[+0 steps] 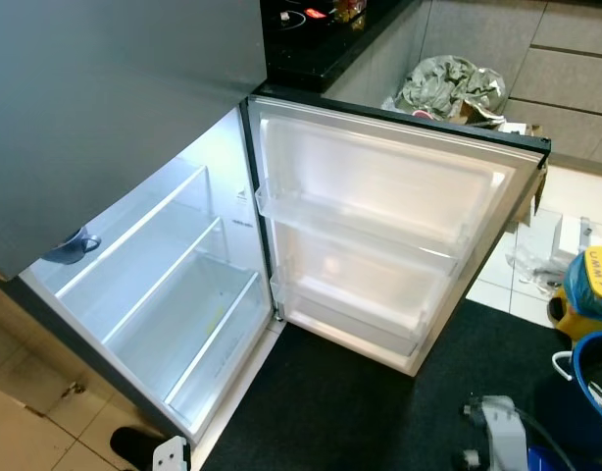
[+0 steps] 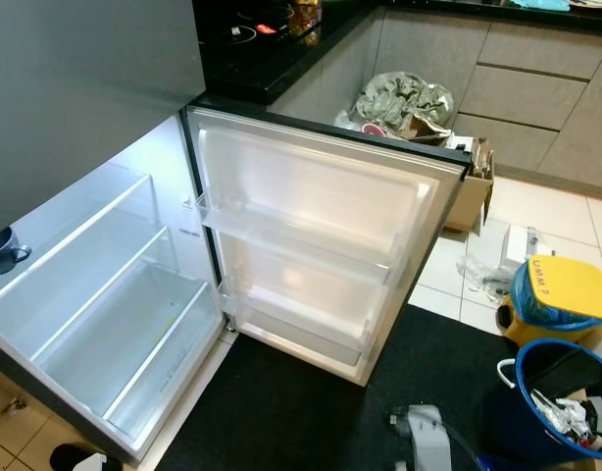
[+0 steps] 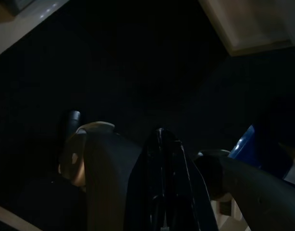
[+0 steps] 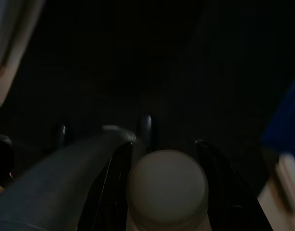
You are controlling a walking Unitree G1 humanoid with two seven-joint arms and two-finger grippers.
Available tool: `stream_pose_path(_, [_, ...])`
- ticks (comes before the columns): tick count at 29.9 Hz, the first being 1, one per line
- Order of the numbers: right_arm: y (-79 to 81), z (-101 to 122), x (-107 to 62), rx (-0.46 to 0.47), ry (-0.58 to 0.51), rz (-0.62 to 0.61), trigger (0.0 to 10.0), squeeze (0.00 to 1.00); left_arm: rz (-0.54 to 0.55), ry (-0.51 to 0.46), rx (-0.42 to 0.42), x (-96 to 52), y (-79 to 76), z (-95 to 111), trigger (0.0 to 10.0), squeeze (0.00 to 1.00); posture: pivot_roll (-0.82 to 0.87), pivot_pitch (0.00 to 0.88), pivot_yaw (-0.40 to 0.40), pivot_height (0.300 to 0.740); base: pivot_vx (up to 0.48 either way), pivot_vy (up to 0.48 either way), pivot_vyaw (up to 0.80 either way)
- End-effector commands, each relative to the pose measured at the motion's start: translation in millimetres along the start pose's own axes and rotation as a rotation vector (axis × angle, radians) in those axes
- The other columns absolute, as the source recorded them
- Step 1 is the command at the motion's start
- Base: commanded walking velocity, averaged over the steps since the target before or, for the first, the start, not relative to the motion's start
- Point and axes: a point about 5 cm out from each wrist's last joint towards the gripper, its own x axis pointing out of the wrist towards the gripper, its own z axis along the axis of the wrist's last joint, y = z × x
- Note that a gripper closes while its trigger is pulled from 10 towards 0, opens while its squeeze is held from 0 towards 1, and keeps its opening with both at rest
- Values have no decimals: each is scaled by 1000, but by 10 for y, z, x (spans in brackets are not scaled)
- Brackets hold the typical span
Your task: Restocking fridge
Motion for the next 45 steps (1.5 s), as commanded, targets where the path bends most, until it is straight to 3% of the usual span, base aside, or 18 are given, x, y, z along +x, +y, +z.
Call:
stream_pose_path(1, [-25, -173, -37, 9, 62, -33, 10000, 0, 5, 13, -1, 5, -18, -48, 10000, 0, -34, 69, -12, 740, 0, 0, -800])
stream_pose_path(19, [3, -378, -73, -24, 137, -57, 10000, 0, 24, 11, -2, 4, -5, -41, 10000, 0, -34, 65, -12, 740, 0, 0, -759])
stream_pose_path(30, [22, -338, -58, -28, 114, -50, 10000, 0, 31, 5, 20, 3, 4, -19, 10000, 0, -38, 62, -8, 740, 0, 0, 0])
stream_pose_path(45, [42, -294, -42, -34, 97, -39, 10000, 0, 29, 1, 28, -2, 13, -10, 10000, 0, -37, 62, -7, 740, 298, 0, 0])
